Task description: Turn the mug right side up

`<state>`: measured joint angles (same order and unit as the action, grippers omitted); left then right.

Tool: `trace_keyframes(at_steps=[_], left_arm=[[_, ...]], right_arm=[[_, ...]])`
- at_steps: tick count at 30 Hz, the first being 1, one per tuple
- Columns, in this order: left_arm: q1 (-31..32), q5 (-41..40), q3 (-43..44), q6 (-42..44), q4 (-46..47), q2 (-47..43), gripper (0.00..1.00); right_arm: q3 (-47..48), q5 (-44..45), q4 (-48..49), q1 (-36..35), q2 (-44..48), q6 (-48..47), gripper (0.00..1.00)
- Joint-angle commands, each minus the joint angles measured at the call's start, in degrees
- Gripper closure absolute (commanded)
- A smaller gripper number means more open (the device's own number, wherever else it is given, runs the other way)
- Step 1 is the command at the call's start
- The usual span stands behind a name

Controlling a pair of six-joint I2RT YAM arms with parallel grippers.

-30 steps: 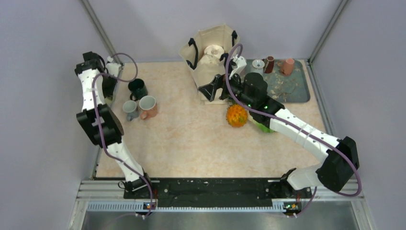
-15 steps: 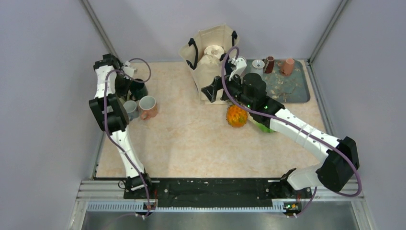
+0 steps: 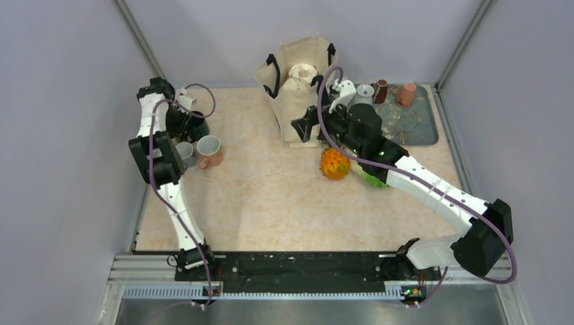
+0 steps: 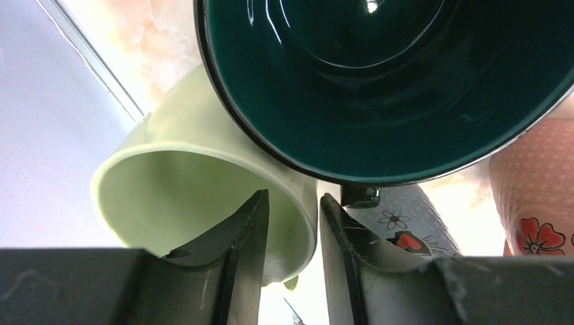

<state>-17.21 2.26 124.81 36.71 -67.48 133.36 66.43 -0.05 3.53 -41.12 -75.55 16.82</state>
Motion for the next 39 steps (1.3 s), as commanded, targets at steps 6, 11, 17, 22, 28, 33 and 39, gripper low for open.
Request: trace_keyframes(at_steps=[6, 11, 17, 22, 28, 33, 39], left_arm=[[-0.28, 2.44, -0.94, -1.79, 3.18, -10.35, 0.52], [-0.28, 4.20, -2.99, -3.49, 4.62, -16.79, 0.46], [-0.28, 9.04, -8.18, -5.84, 6.04, -25.37, 0.35], [-0.28, 14.60, -14.87, -6.85, 7.39, -32.15, 0.32], [-0.02, 20.13, -22.12, -7.30, 8.87, -37.11, 0.31], [0.16, 21.67, -24.48, -7.62, 8.91, -37.77, 0.31], [0.25, 22.16, -24.77, -7.88, 8.99, -37.64, 0.31]], right_arm=[[3.61, 25.17, -6.11, 0.76, -0.91, -3.82, 0.01], [2.73, 23.49, -5.98, 11.61, -4.48, 2.78, 0.04], [3.71, 24.97, -0.89, 19.39, -13.67, 7.94, 0.07], [6.68, 20.00, 3.31, 26.05, -21.86, 19.83, 0.12], [9.76, 20.24, 8.47, 31.23, -30.37, 32.84, 0.29], [12.59, 19.39, 11.59, 33.43, -36.09, 40.74, 0.38], [19.80, 16.40, 9.41, 34.29, -43.32, 43.30, 0.44]])
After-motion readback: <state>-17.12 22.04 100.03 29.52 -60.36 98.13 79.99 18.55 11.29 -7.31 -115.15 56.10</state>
